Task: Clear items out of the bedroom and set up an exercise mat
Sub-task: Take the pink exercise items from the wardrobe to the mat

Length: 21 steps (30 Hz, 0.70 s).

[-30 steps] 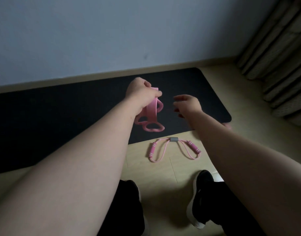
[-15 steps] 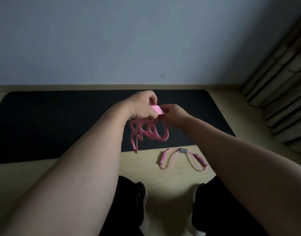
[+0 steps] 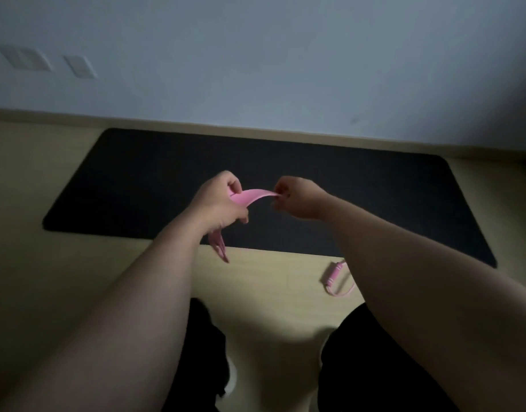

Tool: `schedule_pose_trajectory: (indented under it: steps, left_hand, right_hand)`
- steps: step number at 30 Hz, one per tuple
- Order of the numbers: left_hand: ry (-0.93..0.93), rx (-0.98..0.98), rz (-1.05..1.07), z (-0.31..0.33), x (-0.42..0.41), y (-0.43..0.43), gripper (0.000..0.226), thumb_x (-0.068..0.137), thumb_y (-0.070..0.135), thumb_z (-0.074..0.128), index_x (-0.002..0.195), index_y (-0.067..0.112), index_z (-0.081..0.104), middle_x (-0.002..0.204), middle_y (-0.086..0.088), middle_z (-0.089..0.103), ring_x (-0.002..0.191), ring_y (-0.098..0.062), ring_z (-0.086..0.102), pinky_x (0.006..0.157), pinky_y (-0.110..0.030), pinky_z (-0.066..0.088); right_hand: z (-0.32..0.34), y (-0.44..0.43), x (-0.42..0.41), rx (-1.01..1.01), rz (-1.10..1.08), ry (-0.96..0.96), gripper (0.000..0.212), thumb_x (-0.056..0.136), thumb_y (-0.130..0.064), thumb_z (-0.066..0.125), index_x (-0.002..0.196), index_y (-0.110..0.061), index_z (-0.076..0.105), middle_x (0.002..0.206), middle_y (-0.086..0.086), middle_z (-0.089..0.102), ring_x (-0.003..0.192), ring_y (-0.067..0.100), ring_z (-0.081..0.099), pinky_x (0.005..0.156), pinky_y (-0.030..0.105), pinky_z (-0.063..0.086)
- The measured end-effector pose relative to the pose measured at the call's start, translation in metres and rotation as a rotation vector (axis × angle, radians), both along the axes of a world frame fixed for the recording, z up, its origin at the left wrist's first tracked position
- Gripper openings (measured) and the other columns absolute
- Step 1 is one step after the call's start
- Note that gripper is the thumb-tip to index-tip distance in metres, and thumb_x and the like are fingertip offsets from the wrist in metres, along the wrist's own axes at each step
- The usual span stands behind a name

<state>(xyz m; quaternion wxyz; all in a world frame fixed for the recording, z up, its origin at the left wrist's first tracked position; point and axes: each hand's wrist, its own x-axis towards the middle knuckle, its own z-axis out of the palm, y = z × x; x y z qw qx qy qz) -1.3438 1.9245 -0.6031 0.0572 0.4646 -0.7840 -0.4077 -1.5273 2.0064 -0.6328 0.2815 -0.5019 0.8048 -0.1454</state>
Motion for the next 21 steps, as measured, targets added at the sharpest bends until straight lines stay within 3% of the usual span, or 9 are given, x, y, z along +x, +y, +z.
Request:
schedule_pose_trajectory:
  steps: [3,6,9,12,14,19,21]
  left_hand:
    - [-0.001,0.043,0.094,-0.030,0.011,-0.003,0.038,0.075,0.009,0.076,0.094,0.031,0.052,0.097,0.003,0.059,0.079,-0.016,0.065,0.056,-0.033,0.056]
    - [0.057,0.190,0.179,-0.043,0.009,-0.020,0.043,0.075,0.007,0.080,0.101,0.031,0.057,0.101,0.002,0.062,0.084,-0.020,0.068,0.065,-0.036,0.060]
    - [0.169,0.343,0.358,-0.048,0.010,-0.040,0.045,0.071,-0.001,0.080,0.100,0.028,0.063,0.100,-0.001,0.068,0.082,-0.022,0.071,0.072,-0.040,0.062]
    - [0.179,0.439,0.434,-0.055,0.012,-0.048,0.047,0.073,-0.009,0.076,0.110,0.020,0.065,0.100,-0.002,0.069,0.079,-0.021,0.071,0.056,-0.030,0.059]
    - [0.208,0.502,0.480,-0.060,0.020,-0.053,0.054,0.073,-0.009,0.075,0.119,0.019,0.066,0.100,-0.004,0.070,0.083,-0.022,0.070,0.057,-0.028,0.057]
    - [0.171,0.517,0.641,-0.072,0.046,-0.065,0.052,0.083,0.003,0.065,0.128,0.029,0.061,0.119,0.002,0.058,0.091,-0.017,0.059,0.056,-0.026,0.047]
    - [0.132,0.457,0.637,-0.078,0.054,-0.068,0.059,0.085,0.009,0.065,0.137,0.033,0.054,0.130,0.003,0.054,0.104,-0.019,0.055,0.066,-0.031,0.053]
  right_hand:
    - [-0.022,-0.014,0.002,0.097,0.075,-0.032,0.032,0.086,-0.021,0.073,0.108,-0.026,0.051,0.095,-0.001,0.063,0.080,0.015,0.063,0.063,0.027,0.049]
    - [-0.035,-0.026,0.002,0.134,0.089,-0.040,0.040,0.080,-0.018,0.078,0.108,-0.022,0.049,0.092,-0.002,0.060,0.079,0.013,0.058,0.061,0.026,0.042]
    - [-0.043,-0.040,0.013,0.185,0.083,-0.099,0.036,0.079,-0.020,0.079,0.105,-0.020,0.054,0.094,0.001,0.060,0.084,0.019,0.060,0.070,0.031,0.048]
    - [-0.044,-0.049,0.017,0.200,0.012,-0.189,0.024,0.083,-0.025,0.076,0.100,-0.019,0.060,0.096,0.005,0.061,0.086,0.022,0.060,0.074,0.033,0.050]
    - [-0.043,-0.056,0.020,0.195,-0.003,-0.220,0.017,0.086,-0.028,0.073,0.096,-0.019,0.063,0.093,0.005,0.062,0.084,0.020,0.059,0.071,0.032,0.048]
    - [-0.052,-0.062,0.036,0.300,0.045,-0.227,0.023,0.085,-0.028,0.074,0.103,-0.015,0.068,0.100,0.005,0.064,0.094,0.022,0.061,0.084,0.040,0.056]
    - [-0.061,-0.064,0.045,0.360,0.101,-0.176,0.028,0.083,-0.032,0.075,0.105,-0.016,0.069,0.102,0.004,0.066,0.098,0.022,0.062,0.087,0.040,0.054]
